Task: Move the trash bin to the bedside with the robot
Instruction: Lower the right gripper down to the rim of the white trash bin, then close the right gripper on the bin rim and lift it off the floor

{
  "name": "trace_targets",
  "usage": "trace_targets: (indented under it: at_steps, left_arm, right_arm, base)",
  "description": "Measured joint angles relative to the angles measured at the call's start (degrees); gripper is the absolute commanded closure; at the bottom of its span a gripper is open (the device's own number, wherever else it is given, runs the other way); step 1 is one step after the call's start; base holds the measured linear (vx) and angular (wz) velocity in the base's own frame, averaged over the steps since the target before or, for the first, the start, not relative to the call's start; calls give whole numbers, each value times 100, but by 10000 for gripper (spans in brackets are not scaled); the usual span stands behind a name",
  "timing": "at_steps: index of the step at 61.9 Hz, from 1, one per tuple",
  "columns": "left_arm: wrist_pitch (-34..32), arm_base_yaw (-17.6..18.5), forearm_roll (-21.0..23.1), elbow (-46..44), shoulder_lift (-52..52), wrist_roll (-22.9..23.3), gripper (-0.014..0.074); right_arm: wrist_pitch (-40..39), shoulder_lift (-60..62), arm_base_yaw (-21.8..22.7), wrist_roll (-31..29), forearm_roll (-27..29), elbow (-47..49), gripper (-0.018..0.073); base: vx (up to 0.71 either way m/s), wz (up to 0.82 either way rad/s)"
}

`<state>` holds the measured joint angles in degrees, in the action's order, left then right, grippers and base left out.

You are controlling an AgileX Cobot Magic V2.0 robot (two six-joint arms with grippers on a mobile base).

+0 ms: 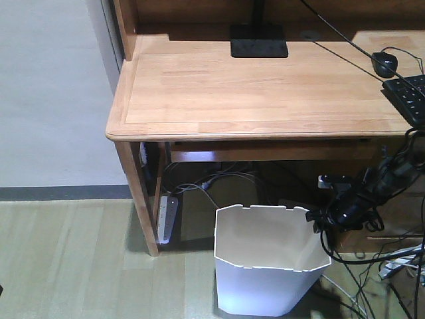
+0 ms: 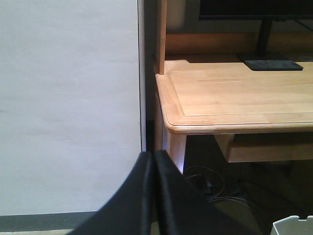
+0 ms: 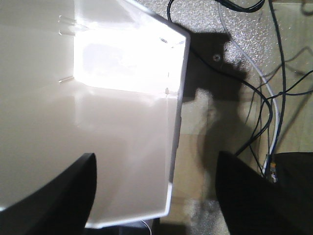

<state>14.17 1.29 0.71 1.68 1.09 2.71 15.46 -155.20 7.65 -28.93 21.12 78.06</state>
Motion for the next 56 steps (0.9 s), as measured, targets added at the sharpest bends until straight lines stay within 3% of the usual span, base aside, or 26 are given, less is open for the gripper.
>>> trace_targets:
  at_steps: [42, 50, 56]
  left_arm:
    - [0, 0, 0, 0, 0, 0, 602]
    - [0, 0, 0, 0, 0, 0, 602]
    - [0, 0, 0, 0, 0, 0, 602]
  right_arm:
    - [168, -1448, 0, 174, 11, 1330, 71]
    - [342, -1687, 0, 215, 11, 1658, 113]
    - [468, -1825, 0, 217, 11, 1863, 207]
  base:
    - [0, 0]
    - [0, 0]
    - [0, 0]
